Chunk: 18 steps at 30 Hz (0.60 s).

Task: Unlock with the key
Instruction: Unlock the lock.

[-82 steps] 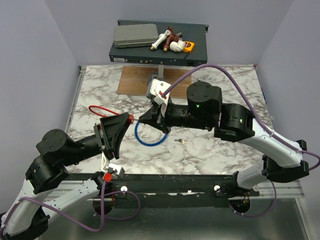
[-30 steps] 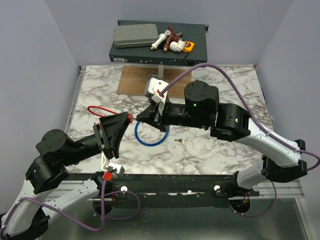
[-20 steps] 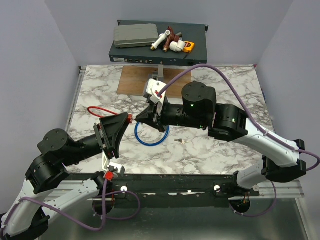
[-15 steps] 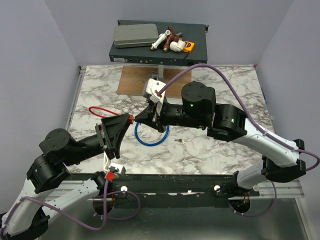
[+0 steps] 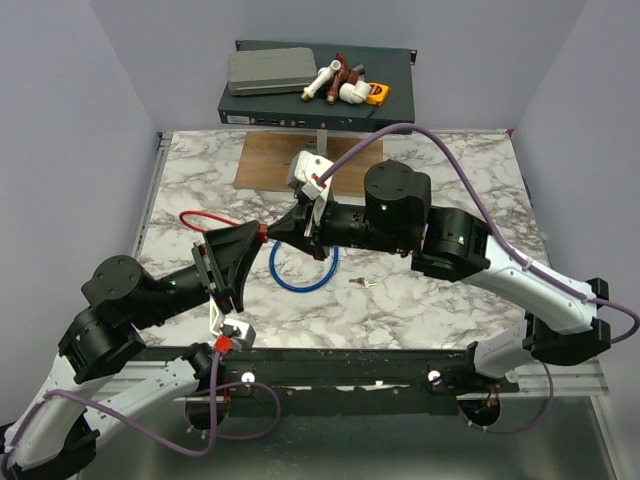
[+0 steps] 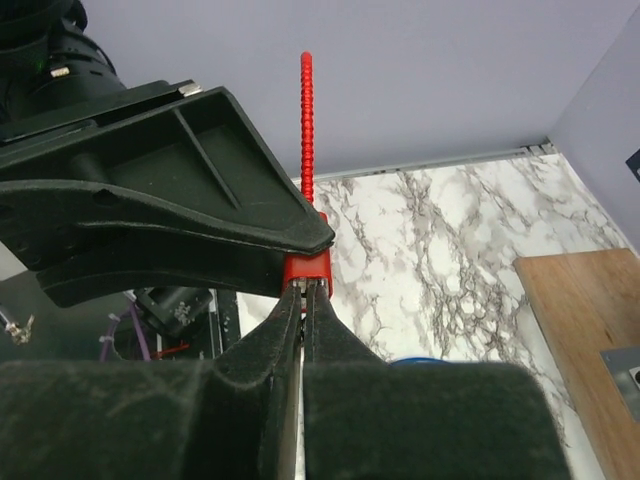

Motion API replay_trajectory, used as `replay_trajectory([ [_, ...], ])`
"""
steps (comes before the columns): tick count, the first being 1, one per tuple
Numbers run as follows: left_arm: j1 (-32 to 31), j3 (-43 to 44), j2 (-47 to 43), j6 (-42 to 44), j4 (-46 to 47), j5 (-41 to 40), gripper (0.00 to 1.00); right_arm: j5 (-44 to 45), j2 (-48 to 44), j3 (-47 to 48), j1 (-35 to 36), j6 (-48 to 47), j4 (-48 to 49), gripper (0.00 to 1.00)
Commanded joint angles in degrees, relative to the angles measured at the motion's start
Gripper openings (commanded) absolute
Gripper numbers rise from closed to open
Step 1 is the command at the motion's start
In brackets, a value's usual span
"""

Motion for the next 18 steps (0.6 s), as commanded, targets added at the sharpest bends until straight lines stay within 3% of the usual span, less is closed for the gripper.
replay_trajectory([
  [1,-1.43,1.48,3.00,-5.03,7.57,3.08,0.00,1.09,2.10,0.33,0.06,0.96,4.78,0.09],
  [6,-1.43,1.70,3.55,-8.04,8.65,-0.03,0.00,6.90,-1.43,-1.45,-0.08,0.09,6.97,0.36],
  [9,-1.43,1.21,3.52,-9.13,9.69,-2.17,0.00,8.99,-3.77,-2.63,-0.01,-0.48,8.27,0.57],
  [18,-1.44,6.82,7.89,-11.61,12.61,-8.85,0.00,15.66,-7.31,-1.96,-0.04,-3.85,8.76,0.77],
])
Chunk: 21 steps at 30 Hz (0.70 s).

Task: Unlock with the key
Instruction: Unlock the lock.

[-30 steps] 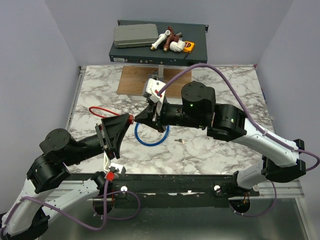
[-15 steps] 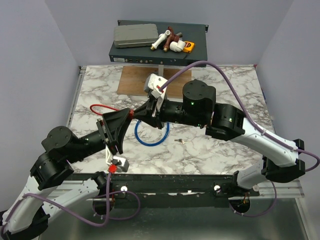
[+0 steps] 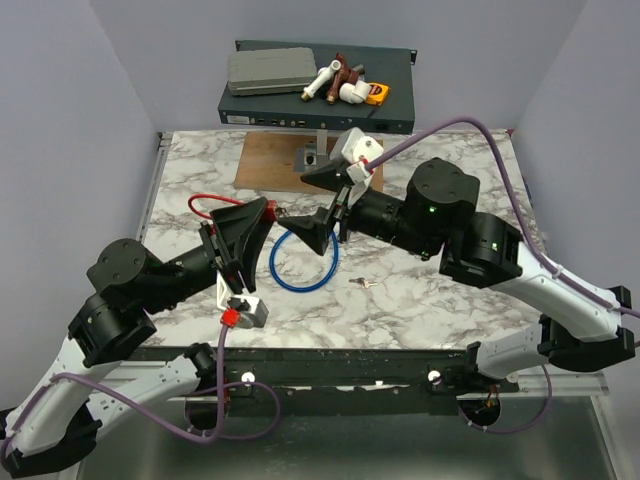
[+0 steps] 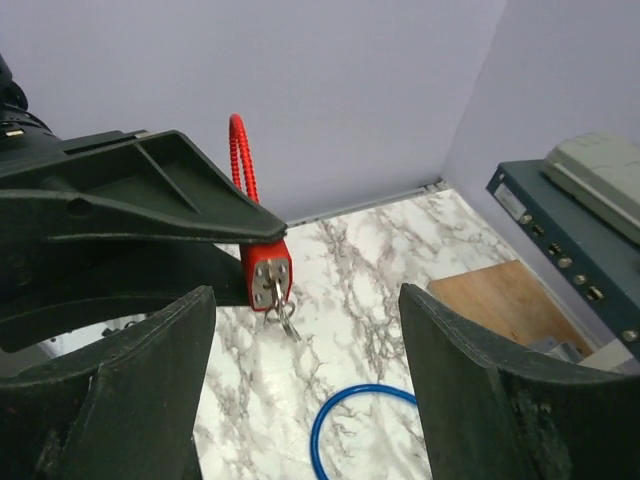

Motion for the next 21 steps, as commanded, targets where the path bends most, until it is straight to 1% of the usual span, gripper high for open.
replay_trajectory([
  [1,-0.21,4.30,2.89,-1.44,7.31,-7.12,0.00,5.88,-2.51,0.61,0.10,-2.24,2.76,0.77],
  [6,-0.01,9.37,8.10,-1.22,15.51,-17.60,0.00,7.96,-5.21,-3.73,0.04,-2.76,6.63,0.81],
  [10,0.98,15.94,12.54,-0.91,16.95,-23.17,0.00,9.68,-5.51,-6.87,0.04,-2.84,7.92,0.82],
  [15,4.43,27.78,19.68,1.37,17.24,-26.39,0.00,11.22,-5.01,-11.77,-1.53,-1.84,10.49,0.83],
  [18,8.04,38.14,24.38,0.31,12.53,-26.32,0.00,10.75,-4.17,-14.54,-4.10,0.17,12.24,0.83],
  [21,13.30,48.30,27.92,-3.39,4.77,-24.51,0.00,6.82,-3.70,-16.84,-7.86,3.49,14.57,0.83],
])
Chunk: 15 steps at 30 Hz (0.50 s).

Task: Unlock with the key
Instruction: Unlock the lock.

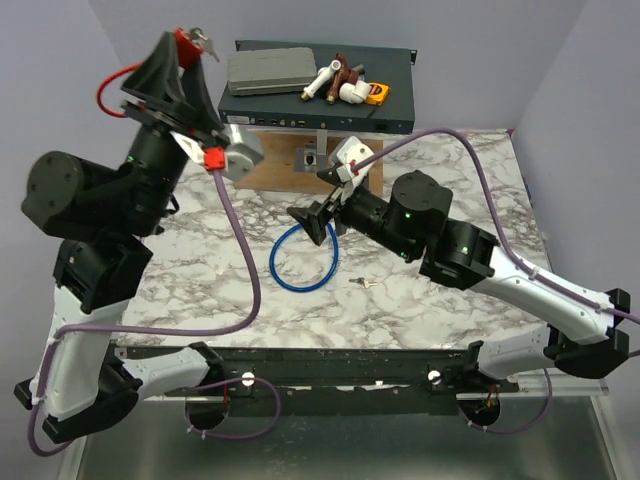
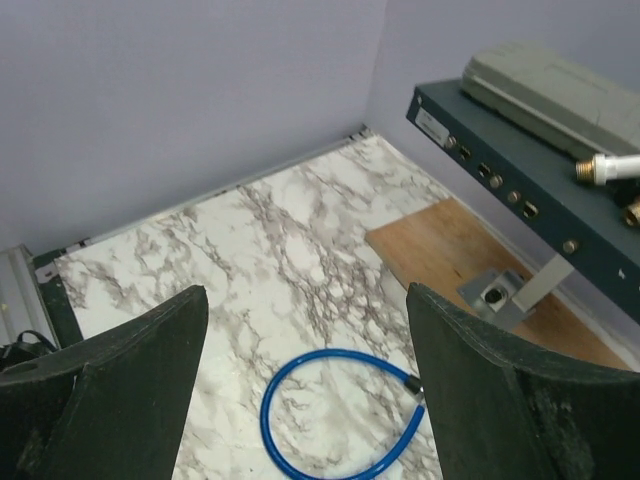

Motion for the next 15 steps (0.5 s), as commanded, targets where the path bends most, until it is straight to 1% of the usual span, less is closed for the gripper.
replay_trajectory([
  [1,6.87,14.67,3.70,-5.20,-10.12,-1.27,0.00,-4.04,0.80,-3.39,-5.45,5.37,5.74,0.83],
  [3,9.57,20.13,5.93,-7.98,-17.52,-1.05,0.00,-7.38,1.70,-4.02,-8.07,7.23,7.14,0.83],
  [5,11.97,23.09,7.02,-11.83,-23.33,-1.37,0.00,-10.45,2.56,-4.85,-10.13,8.41,9.00,0.83],
  [6,13.05,23.92,7.34,-14.13,-26.36,-1.70,0.00,-11.92,2.94,-5.16,-11.12,9.26,10.09,0.83],
  [8,14.48,22.88,6.62,-18.89,-32.08,-3.55,0.00,-13.34,3.65,-5.88,-12.35,11.44,11.96,0.84],
  [10,15.57,16.98,3.41,-22.66,-34.48,-4.60,0.00,-16.81,3.99,-6.85,-13.16,12.85,13.43,0.84],
  [13,15.95,2.15,-6.13,-25.50,-31.74,-3.42,0.00,-18.94,4.20,-7.42,-13.27,14.07,15.90,0.84],
  [14,15.96,-1.59,-8.37,-26.48,-31.43,-2.77,0.00,-19.41,4.52,-7.25,-13.40,14.55,15.84,0.84],
  [15,16.01,-3.44,-9.88,-28.11,-32.24,-2.63,0.00,-19.72,4.94,-6.99,-13.49,14.88,15.82,0.85],
])
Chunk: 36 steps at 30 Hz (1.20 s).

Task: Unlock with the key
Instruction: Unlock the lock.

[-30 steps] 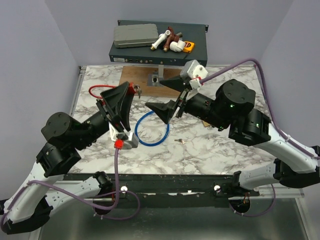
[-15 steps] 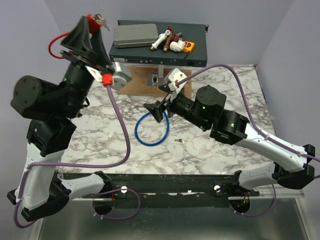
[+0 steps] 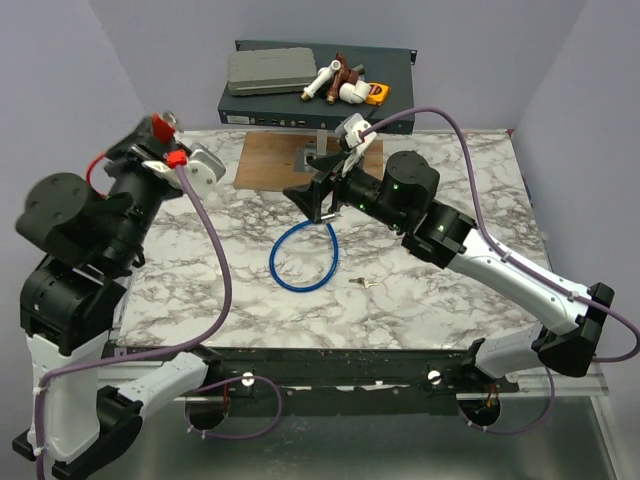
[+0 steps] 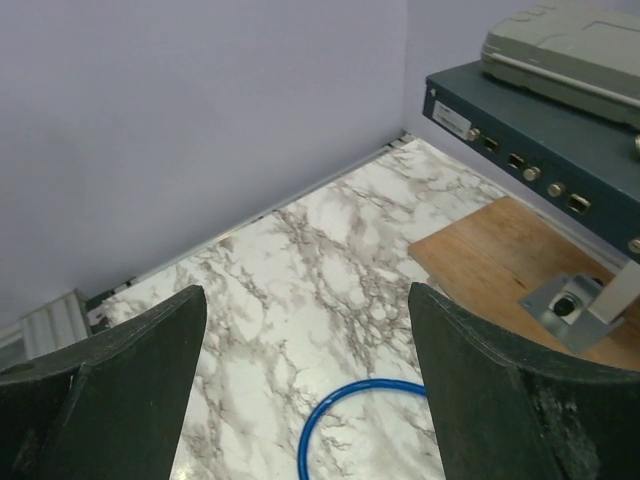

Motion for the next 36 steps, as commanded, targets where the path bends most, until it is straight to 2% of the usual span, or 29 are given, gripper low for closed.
replay_trajectory([
  [1,0.85,-11.59,-7.85,-10.19,-6.15,-0.83,0.00,-5.82,1.47,-0.17,-0.50,3.61,4.48,0.85],
  [6,2.86,-18.09,-11.58,-17.37,-11.26,4.42,0.00,-6.80,2.10,-0.81,-0.91,5.74,6.11,0.87],
  [9,6.51,-20.27,-13.51,-21.65,-14.27,14.65,0.00,-8.12,1.49,-1.86,-0.94,7.25,8.14,0.89],
  [16,7.36,-24.47,-16.12,-24.07,-19.35,32.30,0.00,-15.22,1.80,-0.98,-1.53,13.47,11.98,0.95],
  [20,7.37,-28.19,-17.95,-21.95,-19.14,38.42,0.00,-20.49,2.25,-1.50,-1.55,17.46,14.98,0.96],
  [22,7.41,-30.27,-19.77,-20.68,-16.81,40.86,0.00,-22.88,2.85,-2.01,-1.48,18.94,15.95,0.96],
  [27,7.37,-30.47,-18.94,-16.27,-17.52,46.32,0.00,-29.55,4.32,-3.33,-1.52,22.80,18.24,0.96],
  [36,6.40,-31.74,-18.05,-12.29,-11.94,45.04,0.00,-31.74,6.95,-3.14,-1.54,24.53,17.57,0.96],
])
